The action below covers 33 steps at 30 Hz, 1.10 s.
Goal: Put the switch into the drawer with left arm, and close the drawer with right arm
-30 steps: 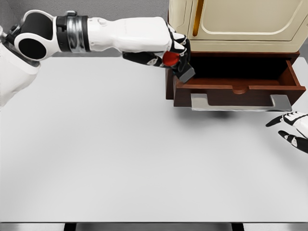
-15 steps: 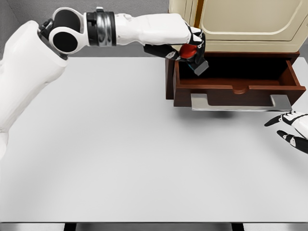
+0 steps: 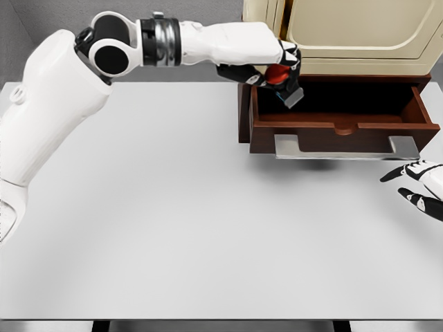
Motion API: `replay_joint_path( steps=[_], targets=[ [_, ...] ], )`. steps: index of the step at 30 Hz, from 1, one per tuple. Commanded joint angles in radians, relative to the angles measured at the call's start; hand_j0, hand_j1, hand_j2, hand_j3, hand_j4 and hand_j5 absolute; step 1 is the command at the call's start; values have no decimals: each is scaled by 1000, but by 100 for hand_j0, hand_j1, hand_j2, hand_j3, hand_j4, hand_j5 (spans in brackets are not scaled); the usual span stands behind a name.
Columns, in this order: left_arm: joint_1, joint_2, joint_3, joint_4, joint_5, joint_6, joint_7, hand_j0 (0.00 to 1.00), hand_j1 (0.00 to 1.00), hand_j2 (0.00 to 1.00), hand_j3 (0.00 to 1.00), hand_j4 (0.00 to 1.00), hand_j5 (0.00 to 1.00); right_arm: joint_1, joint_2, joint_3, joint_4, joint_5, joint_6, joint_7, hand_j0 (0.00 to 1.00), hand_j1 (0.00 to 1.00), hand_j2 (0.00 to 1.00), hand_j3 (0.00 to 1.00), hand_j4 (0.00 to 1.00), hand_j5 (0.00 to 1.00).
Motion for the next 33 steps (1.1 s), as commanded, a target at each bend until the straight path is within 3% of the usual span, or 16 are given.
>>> replay_joint_path(
  steps=[1, 24, 29, 33],
  targets=[
    [0, -20, 1, 28, -4, 4, 0, 34, 34, 34, 34, 34, 34, 0, -1, -1, 0, -8, 3, 0, 56, 56, 56, 56, 56, 56],
    [-15, -92, 0, 45, -73, 4, 0, 37, 37, 37, 37, 37, 37, 9, -10, -2, 0, -11, 3, 0, 58, 58, 58, 58, 58, 58],
    [-15, -91, 4, 56, -73, 4, 0, 46, 46, 46, 46, 46, 46, 6, -15, -7, 0, -11, 3, 0, 59, 59, 59, 59, 59, 59],
    [-17, -91, 6, 71, -75, 4, 0, 58, 58, 58, 58, 58, 58, 3, -17, -7, 0, -11, 3, 0, 59, 59, 59, 59, 59, 59]
  ],
)
